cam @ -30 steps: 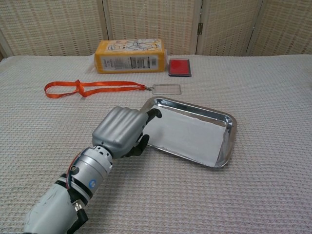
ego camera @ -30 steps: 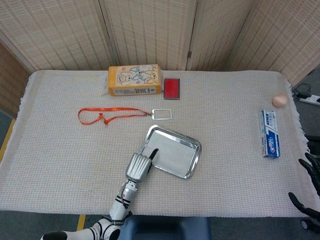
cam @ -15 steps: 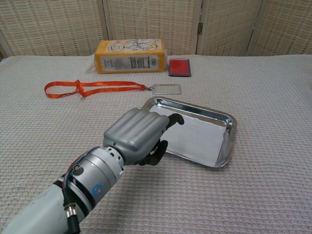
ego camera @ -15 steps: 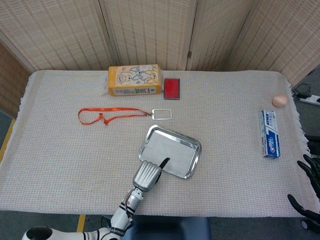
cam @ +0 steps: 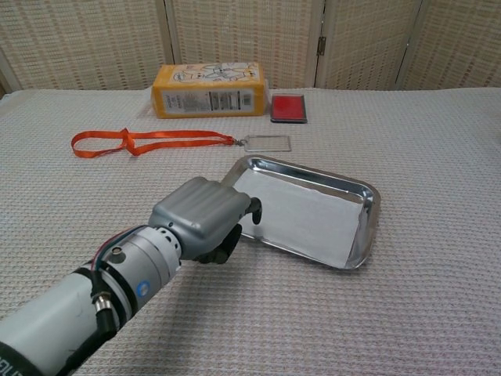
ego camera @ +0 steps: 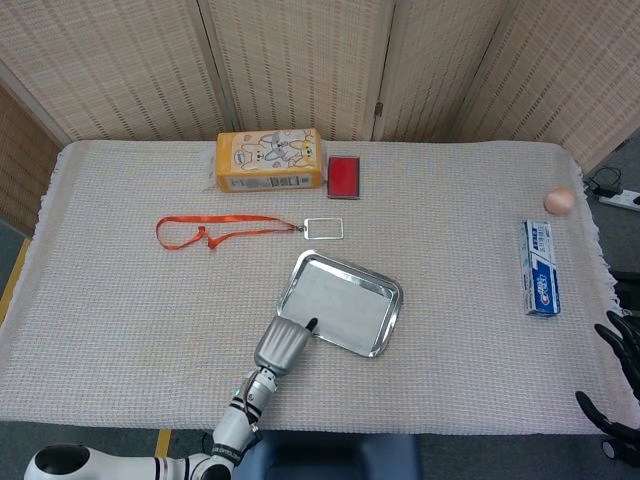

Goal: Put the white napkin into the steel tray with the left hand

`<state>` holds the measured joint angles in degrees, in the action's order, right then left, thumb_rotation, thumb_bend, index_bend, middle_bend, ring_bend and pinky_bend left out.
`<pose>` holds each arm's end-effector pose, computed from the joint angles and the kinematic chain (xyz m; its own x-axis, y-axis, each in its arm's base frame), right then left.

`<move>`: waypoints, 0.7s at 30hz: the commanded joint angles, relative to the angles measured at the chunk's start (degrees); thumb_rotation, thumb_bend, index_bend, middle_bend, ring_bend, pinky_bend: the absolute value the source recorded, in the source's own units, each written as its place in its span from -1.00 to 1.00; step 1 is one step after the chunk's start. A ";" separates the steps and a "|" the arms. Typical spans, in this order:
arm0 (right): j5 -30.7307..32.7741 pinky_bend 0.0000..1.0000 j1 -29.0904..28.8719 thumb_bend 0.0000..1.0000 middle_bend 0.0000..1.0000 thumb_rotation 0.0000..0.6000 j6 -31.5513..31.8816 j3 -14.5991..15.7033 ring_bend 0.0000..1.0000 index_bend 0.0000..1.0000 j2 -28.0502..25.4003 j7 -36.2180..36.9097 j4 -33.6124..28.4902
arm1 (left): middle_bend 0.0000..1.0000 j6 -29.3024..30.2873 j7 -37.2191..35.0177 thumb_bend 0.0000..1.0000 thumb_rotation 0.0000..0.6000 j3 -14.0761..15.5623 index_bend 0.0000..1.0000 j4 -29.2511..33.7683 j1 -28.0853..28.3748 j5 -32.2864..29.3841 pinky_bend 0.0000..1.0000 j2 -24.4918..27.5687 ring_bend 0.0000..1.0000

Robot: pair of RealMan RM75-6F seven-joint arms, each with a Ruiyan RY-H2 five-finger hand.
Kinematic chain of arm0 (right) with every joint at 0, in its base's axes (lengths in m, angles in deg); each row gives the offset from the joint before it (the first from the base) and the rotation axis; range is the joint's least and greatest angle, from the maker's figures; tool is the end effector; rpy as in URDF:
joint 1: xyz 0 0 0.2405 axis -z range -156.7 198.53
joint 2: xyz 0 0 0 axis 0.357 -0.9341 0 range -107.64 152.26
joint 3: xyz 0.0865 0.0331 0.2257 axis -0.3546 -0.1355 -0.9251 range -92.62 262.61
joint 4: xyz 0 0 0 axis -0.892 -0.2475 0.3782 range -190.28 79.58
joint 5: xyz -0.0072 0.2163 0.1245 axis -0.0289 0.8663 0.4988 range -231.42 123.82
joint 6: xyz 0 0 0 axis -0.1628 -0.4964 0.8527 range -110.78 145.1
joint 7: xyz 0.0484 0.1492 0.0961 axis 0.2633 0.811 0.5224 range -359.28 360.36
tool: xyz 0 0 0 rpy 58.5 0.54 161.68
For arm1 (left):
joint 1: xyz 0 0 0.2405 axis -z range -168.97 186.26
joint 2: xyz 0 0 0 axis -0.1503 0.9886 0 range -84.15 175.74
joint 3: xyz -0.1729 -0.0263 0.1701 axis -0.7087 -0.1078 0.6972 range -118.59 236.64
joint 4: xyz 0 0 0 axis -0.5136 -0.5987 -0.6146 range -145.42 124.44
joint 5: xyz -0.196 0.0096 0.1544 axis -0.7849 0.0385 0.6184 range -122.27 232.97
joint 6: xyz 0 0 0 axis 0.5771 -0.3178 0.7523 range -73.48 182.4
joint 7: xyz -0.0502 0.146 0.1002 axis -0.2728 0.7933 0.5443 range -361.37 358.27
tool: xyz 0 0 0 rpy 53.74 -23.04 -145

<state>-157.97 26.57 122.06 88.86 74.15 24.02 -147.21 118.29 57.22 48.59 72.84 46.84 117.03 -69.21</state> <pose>-0.2977 -0.1297 0.1936 0.1775 0.0549 0.9826 -0.9619 -0.2015 0.1850 -0.0368 0.2845 -0.1727 0.6570 0.1534 0.7381 0.7055 -0.4701 -0.5303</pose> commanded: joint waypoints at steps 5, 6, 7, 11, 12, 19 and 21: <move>-0.35 -1.00 -0.05 -0.25 -1.00 1.00 0.02 0.17 -1.00 -1.00 -0.11 0.20 -0.14 | 1.00 -0.49 1.65 0.66 1.00 0.12 -0.29 0.26 1.21 -3.60 1.00 0.63 1.00; -0.32 -1.00 -0.06 -0.25 -1.00 1.00 0.02 0.16 -1.00 -1.00 -0.13 0.26 -0.12 | 1.00 -0.47 1.55 0.66 1.00 0.16 -0.28 0.12 1.34 -3.74 1.00 0.59 1.00; -0.31 -1.00 -0.08 -0.25 -1.00 1.00 0.02 0.15 -1.00 -1.00 -0.14 0.32 -0.13 | 1.00 -0.45 1.40 0.66 1.00 0.20 -0.28 -0.01 1.48 -3.81 1.00 0.54 1.00; -0.15 -1.00 -0.21 -0.25 -1.00 1.00 -0.07 0.08 -1.00 -1.00 -0.21 0.69 -0.06 | 1.00 -0.50 0.57 0.66 1.00 0.57 -0.28 -0.97 2.07 -3.97 1.00 0.11 1.00; -0.10 -1.00 -0.22 -0.25 -1.00 1.00 -0.05 0.06 -1.00 -1.00 -0.24 0.82 -0.03 | 1.00 -0.52 0.38 0.66 1.00 0.64 -0.28 -1.22 2.21 -3.92 1.00 -0.01 1.00; 0.12 -1.00 0.04 -0.25 -1.00 1.00 0.83 -0.08 -1.00 -1.00 -0.50 1.93 0.31 | 1.00 -0.92 -0.59 0.66 1.00 0.75 -0.28 -3.48 3.36 -4.48 1.00 -1.28 1.00; 0.19 -1.00 0.04 -0.25 -1.00 1.00 0.89 -0.11 -1.00 -1.00 -0.52 2.14 0.40 | 1.00 -1.03 -0.90 0.66 1.00 0.80 -0.29 -3.99 3.59 -4.55 1.00 -1.54 1.00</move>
<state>-157.80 26.61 122.94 88.76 73.63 26.16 -146.82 117.33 56.44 49.36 68.98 50.32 112.55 -70.63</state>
